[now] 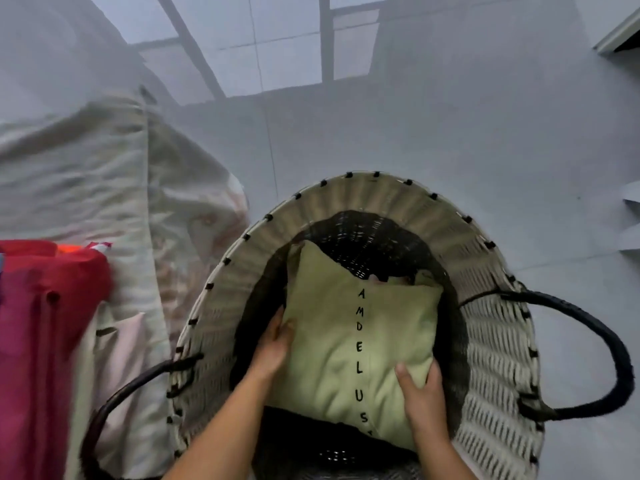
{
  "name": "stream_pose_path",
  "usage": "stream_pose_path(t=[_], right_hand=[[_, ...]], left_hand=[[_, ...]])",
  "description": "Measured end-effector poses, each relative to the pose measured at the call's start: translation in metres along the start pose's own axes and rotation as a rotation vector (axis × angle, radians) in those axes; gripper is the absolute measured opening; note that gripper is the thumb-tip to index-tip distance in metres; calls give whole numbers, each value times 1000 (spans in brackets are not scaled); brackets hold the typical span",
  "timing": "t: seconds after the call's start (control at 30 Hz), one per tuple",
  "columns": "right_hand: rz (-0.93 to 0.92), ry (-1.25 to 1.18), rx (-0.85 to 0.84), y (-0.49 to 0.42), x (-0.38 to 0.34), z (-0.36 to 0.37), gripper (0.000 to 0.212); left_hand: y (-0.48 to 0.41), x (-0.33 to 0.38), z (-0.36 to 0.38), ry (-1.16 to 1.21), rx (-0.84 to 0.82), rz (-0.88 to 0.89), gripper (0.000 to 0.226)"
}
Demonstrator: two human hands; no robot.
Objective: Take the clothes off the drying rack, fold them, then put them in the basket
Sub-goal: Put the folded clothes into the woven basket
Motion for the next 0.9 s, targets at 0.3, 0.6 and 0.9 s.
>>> stream_pose_path(t=[0.3,0.6,0.9], right_hand=[[203,-126,75,-74,90,41,61],[292,-145,7,-112,123,62,47],[172,311,-365,-160,45,44,48]], left_hand=[[-91,-63,31,54,22,-6,42],[-131,-121,36,-50,180,-102,47],[-109,-150,39,34,479,-146,38]])
Point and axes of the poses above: each hand's wrist, its own y-axis away from the middle knuckle, its own z-axis out of the palm, x = y × z, the point moved 2 cm from there along -y, towards the middle knuckle, and after that the axes turned 7 degrees about -x, right-handed, at the moved point
